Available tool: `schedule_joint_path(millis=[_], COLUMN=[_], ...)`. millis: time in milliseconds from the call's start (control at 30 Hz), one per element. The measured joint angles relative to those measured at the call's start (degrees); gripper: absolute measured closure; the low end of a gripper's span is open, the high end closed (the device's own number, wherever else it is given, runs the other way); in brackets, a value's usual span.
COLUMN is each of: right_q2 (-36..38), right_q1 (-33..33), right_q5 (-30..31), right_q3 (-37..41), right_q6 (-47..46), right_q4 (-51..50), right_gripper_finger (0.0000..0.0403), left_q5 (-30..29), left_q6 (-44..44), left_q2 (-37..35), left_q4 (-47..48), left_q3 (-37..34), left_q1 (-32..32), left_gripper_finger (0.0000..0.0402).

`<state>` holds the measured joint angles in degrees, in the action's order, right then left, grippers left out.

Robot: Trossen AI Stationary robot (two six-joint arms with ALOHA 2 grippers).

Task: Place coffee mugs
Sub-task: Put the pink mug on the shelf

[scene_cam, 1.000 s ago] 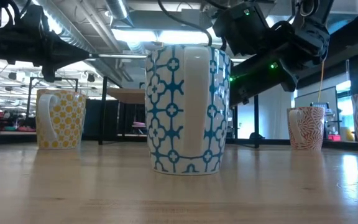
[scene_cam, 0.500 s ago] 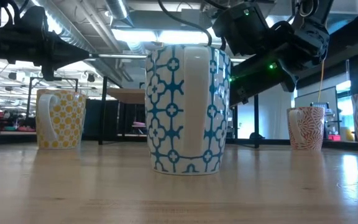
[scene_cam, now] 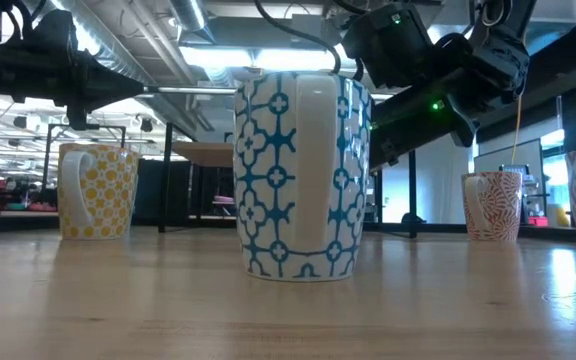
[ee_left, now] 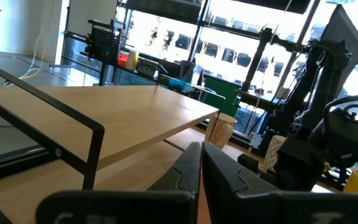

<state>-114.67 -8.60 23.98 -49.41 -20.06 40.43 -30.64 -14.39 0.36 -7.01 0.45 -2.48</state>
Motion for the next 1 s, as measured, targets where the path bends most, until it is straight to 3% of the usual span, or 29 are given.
schedule_joint_path(millis=[267, 633, 733, 833, 1000], right_q2=[0.0, -0.1, -1.8, -3.6, -4.9], right_q1=[0.0, -0.1, -0.1, 0.0, -0.1], right_q5=[-0.2, 0.1, 0.5, 0.5, 4.8], right_q3=[0.0, 0.1, 0.0, 0.0, -0.8], right_q6=[1.0, -3.0, -2.8, -2.1, -0.3], right_q4=[0.0, -0.4, 1.1, 4.8, 7.7], right_gripper_finger=[0.0394, 0.028, 0.025, 0.0234, 0.0229], left_q5=[0.0, 0.1, 3.3, 6.3, 6.3], left_q6=[0.0, -0.2, -0.5, -0.5, -0.5], left_q2=[0.0, 0.0, 0.0, 0.2, 1.4], left_q4=[0.0, 0.0, 0.0, 0.1, 0.1], left_q3=[0.0, 0.0, 0.0, 0.0, 0.0], left_q1=[0.0, 0.0, 0.0, 0.0, 0.0], left_gripper_finger=[0.0392, 0.0392, 0.0392, 0.0392, 0.0392])
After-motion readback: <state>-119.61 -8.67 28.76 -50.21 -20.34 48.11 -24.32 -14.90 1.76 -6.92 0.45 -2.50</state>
